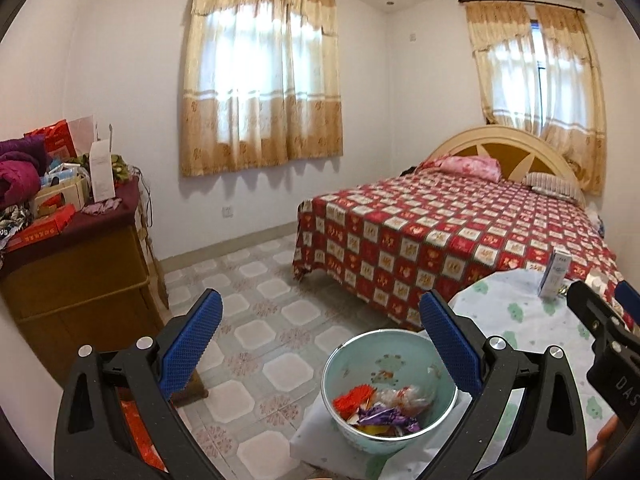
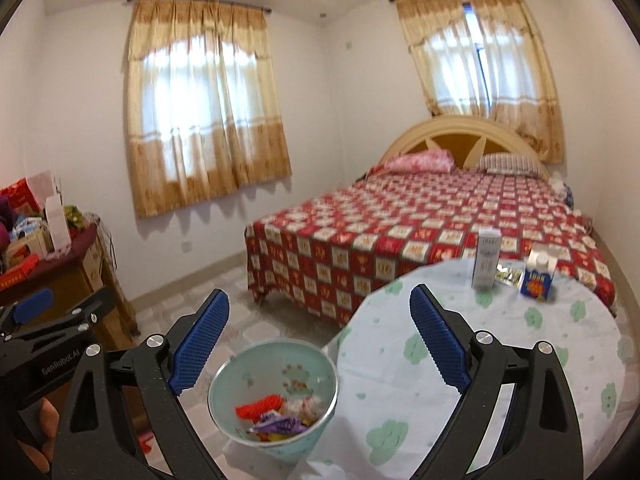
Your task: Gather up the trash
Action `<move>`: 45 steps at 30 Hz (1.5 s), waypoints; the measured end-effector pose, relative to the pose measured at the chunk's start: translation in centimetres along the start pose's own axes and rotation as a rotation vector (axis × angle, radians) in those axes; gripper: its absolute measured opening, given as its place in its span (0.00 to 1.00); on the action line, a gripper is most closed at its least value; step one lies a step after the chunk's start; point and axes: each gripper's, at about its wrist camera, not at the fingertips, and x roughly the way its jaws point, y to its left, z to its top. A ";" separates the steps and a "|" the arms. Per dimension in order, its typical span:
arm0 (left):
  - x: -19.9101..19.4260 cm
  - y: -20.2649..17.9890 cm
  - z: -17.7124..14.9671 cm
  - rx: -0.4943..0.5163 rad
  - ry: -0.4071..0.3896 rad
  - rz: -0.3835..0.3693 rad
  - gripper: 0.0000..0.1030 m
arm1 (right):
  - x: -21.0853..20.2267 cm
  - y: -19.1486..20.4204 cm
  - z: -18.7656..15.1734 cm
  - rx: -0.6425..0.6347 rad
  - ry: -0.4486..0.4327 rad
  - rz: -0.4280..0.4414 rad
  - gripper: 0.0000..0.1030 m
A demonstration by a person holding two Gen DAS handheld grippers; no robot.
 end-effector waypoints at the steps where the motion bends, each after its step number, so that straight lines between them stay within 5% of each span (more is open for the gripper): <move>1: -0.1 -0.1 0.0 0.004 -0.005 -0.001 0.94 | -0.2 -0.1 0.2 0.001 -0.012 -0.002 0.88; 45: 0.0 -0.2 0.3 0.021 0.000 0.005 0.94 | -1.3 0.3 1.0 0.021 -0.019 -0.002 0.89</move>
